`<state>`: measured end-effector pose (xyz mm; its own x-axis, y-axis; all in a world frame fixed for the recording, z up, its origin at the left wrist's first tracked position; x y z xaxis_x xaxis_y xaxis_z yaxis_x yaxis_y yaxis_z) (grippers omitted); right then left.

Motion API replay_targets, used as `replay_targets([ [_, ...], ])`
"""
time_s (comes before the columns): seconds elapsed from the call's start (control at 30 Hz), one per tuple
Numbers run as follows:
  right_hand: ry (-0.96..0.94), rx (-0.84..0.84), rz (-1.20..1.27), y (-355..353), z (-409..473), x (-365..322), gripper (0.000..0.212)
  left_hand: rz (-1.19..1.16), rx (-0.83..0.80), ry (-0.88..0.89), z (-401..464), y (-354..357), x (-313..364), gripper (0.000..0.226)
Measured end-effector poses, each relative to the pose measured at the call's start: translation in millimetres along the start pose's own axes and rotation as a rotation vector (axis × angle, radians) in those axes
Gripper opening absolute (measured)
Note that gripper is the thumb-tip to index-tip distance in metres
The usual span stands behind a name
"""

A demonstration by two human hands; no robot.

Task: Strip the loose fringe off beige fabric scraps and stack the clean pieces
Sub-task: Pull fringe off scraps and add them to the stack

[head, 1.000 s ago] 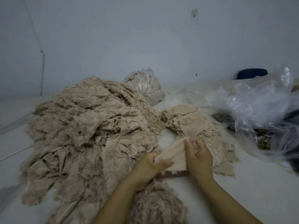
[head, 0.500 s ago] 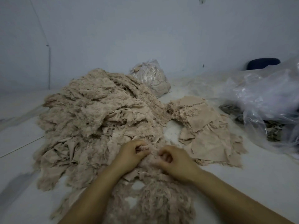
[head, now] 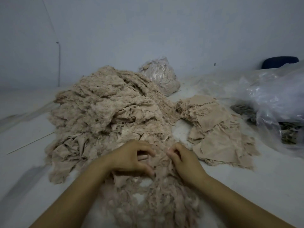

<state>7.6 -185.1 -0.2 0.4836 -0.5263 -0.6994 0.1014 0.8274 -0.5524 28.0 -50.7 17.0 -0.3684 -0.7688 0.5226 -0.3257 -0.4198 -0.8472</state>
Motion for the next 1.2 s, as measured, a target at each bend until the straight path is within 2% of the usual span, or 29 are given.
replay_targets([
  [0.03,0.027,-0.042,0.001,3,-4,4,0.02,0.117,0.047,0.019,-2,-4,-1,0.028],
  [0.1,0.053,-0.13,0.04,10,-16,2,0.02,0.134,0.163,0.03,-6,-16,-3,0.012],
  [0.2,-0.073,-0.396,0.062,29,-41,-17,0.018,-0.225,0.336,-0.063,-9,-37,-16,0.027],
  [0.27,-0.087,-0.479,0.189,35,-55,-24,0.021,-0.421,0.402,-0.105,-9,-43,-23,0.031],
  [0.33,0.056,-0.345,0.455,24,-52,-21,0.011,-0.526,0.403,-0.102,-5,-42,-18,0.03],
  [0.37,0.108,-0.227,0.48,12,-45,-15,0.007,-0.581,0.394,-0.093,-3,-41,-13,0.028],
  [0.43,0.096,-0.006,0.245,-21,-27,-5,0.017,-0.668,0.361,-0.076,0,-38,-3,0.023],
  [0.47,0.07,0.051,0.164,-30,-20,-7,0.028,-0.671,0.328,-0.064,4,-33,3,0.022],
  [0.53,0.068,0.014,0.204,-21,-11,-13,0.046,-0.629,0.233,-0.027,10,-18,22,0.024],
  [0.6,0.056,-0.049,0.28,-4,-6,-19,0.031,-0.613,0.196,0.037,15,-10,37,0.025],
  [0.67,0.035,0.047,0.31,-10,-2,-18,0.012,-0.59,0.239,0.084,14,-17,42,0.018],
  [0.7,0.047,0.1,0.329,-16,-3,-13,0.02,-0.523,0.234,0.074,14,-19,39,0.011],
  [0.77,0.091,0.141,0.395,-23,-8,-4,0.033,-0.153,0.219,0.045,16,-19,25,0.016],
  [0.8,0.109,0.158,0.431,-27,-11,0,0.033,0.049,0.24,0.028,17,-21,16,0.016],
  [0.83,0.13,0.174,0.462,-31,-14,5,0.031,0.155,0.269,-0.001,18,-26,5,0.011],
  [0.87,0.151,0.181,0.489,-33,-17,11,0.029,0.146,0.301,-0.027,17,-34,-4,0.006],
  [0.93,0.189,0.116,0.489,-29,-18,14,0.027,-0.013,0.323,-0.038,14,-41,-9,0.01],
  [1.0,0.242,0.014,0.482,-15,-19,16,0.022,-0.057,0.296,0.018,17,-34,7,0.015],
  [1.07,0.245,-0.017,0.452,-6,-15,11,0.02,-0.083,0.238,0.102,19,-14,29,0.02],
  [1.13,0.209,0.026,0.394,-7,-9,5,0.01,-0.113,0.192,0.078,22,1,36,0.024],
  [1.2,0.232,0.159,0.481,-17,-9,9,0.013,-0.132,0.211,0.017,27,5,26,0.024],
])
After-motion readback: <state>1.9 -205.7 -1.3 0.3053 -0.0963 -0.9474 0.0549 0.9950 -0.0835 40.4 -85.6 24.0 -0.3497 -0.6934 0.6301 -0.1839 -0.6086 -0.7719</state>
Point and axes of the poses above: each hand's wrist, its own z-axis towards the middle knuckle, its own y-axis out of the palm, x = y × z, the point moved 10 cm from there along z, towards the middle knuckle, and after that the axes turned 13 degrees about -y, right-handed, at the moved point
